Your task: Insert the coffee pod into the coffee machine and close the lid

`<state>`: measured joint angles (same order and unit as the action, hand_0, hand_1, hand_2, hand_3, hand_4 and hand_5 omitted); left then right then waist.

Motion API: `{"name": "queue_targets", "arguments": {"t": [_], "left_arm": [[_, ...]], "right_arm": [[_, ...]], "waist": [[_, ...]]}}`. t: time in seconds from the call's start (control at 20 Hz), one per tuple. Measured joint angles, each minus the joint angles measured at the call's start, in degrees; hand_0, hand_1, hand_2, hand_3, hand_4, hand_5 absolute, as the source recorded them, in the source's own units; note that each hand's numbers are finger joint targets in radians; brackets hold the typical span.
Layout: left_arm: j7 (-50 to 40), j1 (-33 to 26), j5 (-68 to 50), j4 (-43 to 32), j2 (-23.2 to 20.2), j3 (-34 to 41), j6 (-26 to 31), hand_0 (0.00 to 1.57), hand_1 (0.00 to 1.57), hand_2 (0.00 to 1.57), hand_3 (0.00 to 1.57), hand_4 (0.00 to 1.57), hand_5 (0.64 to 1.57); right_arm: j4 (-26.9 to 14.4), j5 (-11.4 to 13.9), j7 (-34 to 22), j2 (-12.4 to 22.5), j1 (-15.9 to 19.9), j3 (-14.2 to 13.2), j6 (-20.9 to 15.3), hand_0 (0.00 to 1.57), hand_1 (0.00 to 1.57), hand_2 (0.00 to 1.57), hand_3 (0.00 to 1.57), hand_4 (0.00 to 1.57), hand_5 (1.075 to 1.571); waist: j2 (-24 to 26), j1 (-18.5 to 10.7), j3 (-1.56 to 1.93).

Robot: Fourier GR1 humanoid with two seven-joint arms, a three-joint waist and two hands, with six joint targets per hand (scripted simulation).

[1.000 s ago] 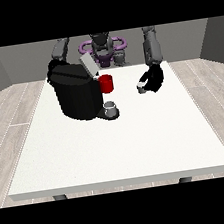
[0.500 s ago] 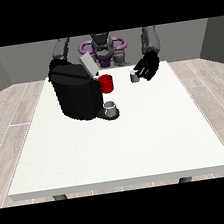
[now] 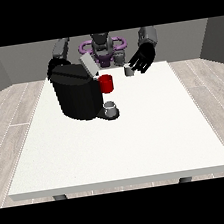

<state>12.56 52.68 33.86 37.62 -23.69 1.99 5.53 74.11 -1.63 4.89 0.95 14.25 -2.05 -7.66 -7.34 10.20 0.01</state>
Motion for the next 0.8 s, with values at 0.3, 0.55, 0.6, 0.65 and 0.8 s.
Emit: {"name": "queue_targets", "arguments": {"t": [0.3,0.55,0.6,0.65,0.8], "left_arm": [[-2.2,4.5,-0.4,-0.2,-2.2,2.3,1.6,1.21,1.21,1.25,1.20,0.51,1.571],[-4.2,8.2,-0.6,-0.4,-2.9,3.7,2.0,1.26,1.26,1.32,1.26,0.49,1.571],[-4.5,8.9,-0.6,-0.5,-2.9,3.8,2.5,1.26,1.26,1.32,1.25,0.52,1.571],[-4.5,9.4,-0.5,-0.6,-3.2,4.1,2.2,1.28,1.28,1.34,1.28,0.52,1.571],[-5.0,11.0,-0.4,-0.9,-3.6,4.5,2.5,1.26,1.26,1.31,1.24,0.51,1.571]], "right_arm": [[2.0,-0.2,-0.8,0.1,0.6,0.9,0.9,0.00,0.00,0.00,0.00,0.53,1.571],[3.2,0.5,-1.2,0.4,1.8,1.2,0.5,0.00,0.00,0.00,0.00,0.51,1.571],[3.6,0.4,-2.1,0.4,2.2,1.1,0.3,0.00,0.00,0.00,0.00,0.51,1.571],[4.1,0.4,-2.6,0.6,2.6,1.2,0.4,0.00,0.00,0.00,0.00,0.51,1.571],[4.7,0.5,-2.4,0.6,3.1,1.1,0.2,0.00,0.00,0.00,0.00,0.55,1.571]], "waist": [[-0.5,2.5,0.00],[-2.2,4.2,0.00],[-2.1,4.5,0.00],[-2.6,5.0,0.00],[-3.8,5.8,0.00]]}}
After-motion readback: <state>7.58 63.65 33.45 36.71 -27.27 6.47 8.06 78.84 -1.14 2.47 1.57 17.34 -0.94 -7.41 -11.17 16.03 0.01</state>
